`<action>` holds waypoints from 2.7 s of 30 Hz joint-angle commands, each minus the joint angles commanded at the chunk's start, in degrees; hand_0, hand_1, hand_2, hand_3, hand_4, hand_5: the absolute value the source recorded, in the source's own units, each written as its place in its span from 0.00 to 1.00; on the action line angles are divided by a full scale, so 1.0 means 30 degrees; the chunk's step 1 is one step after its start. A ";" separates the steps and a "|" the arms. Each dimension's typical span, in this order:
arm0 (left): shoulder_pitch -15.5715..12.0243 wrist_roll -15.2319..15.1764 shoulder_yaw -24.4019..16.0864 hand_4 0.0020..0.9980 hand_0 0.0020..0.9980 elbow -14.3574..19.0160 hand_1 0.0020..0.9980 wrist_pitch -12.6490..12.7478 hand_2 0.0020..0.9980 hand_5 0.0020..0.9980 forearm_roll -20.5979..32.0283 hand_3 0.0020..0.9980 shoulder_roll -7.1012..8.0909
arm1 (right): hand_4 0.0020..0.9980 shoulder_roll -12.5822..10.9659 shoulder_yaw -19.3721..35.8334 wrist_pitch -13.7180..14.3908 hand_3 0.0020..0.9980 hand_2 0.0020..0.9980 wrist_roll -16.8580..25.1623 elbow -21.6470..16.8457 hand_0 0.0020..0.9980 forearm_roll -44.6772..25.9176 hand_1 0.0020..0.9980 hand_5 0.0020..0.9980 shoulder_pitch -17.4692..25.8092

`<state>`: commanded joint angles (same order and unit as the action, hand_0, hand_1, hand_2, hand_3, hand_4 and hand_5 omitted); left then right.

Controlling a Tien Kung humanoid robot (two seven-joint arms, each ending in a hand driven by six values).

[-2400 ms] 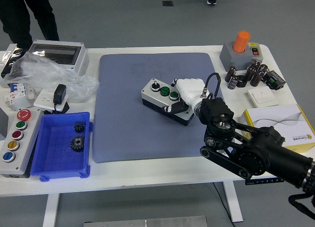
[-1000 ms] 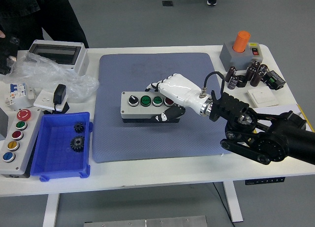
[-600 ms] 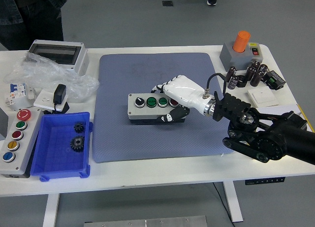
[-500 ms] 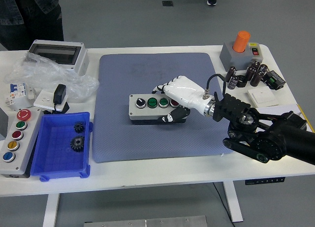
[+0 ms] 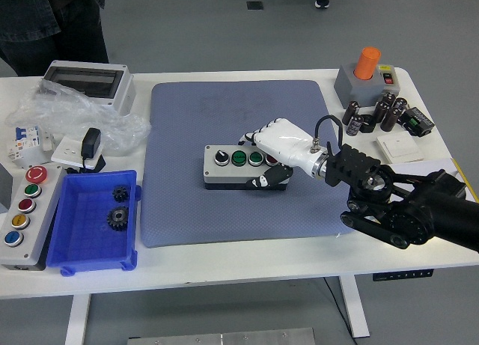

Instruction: Pick up the button,place it on the desk,press the button,press the button

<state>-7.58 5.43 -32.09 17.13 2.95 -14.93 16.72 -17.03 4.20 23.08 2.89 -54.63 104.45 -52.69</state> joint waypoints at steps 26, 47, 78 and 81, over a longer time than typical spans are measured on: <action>0.0013 -0.0036 -0.0055 0.91 0.65 -0.0003 0.69 -0.0028 0.70 0.50 -0.0052 0.82 -0.0016 | 0.52 0.0110 0.0406 -0.1119 0.46 0.68 -0.0516 0.0003 0.60 0.0630 0.65 0.03 -0.0072; -0.0024 -0.0039 -0.0042 0.91 0.65 -0.0015 0.69 -0.0057 0.69 0.50 -0.0066 0.81 -0.0010 | 0.75 0.0087 0.0562 -0.1986 0.80 0.83 -0.0935 0.0033 0.72 0.0750 0.73 0.16 -0.0072; -0.0002 -0.0025 -0.0003 0.91 0.64 -0.0013 0.69 -0.0151 0.69 0.49 -0.0095 0.80 -0.0027 | 1.00 -0.0029 0.1084 -0.2823 0.99 0.91 -0.0980 -0.0089 0.73 0.0537 0.74 0.41 -0.0174; -0.0005 -0.0042 -0.0003 0.91 0.64 -0.0014 0.69 -0.0151 0.69 0.49 -0.0089 0.80 -0.0026 | 1.00 -0.0060 0.1236 -0.2903 0.99 0.91 -0.0918 -0.0205 0.73 0.0463 0.74 0.41 -0.0220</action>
<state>-7.60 5.30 -32.10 17.08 2.50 -15.20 16.64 -17.21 7.91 14.37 0.13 -55.25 105.84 -53.36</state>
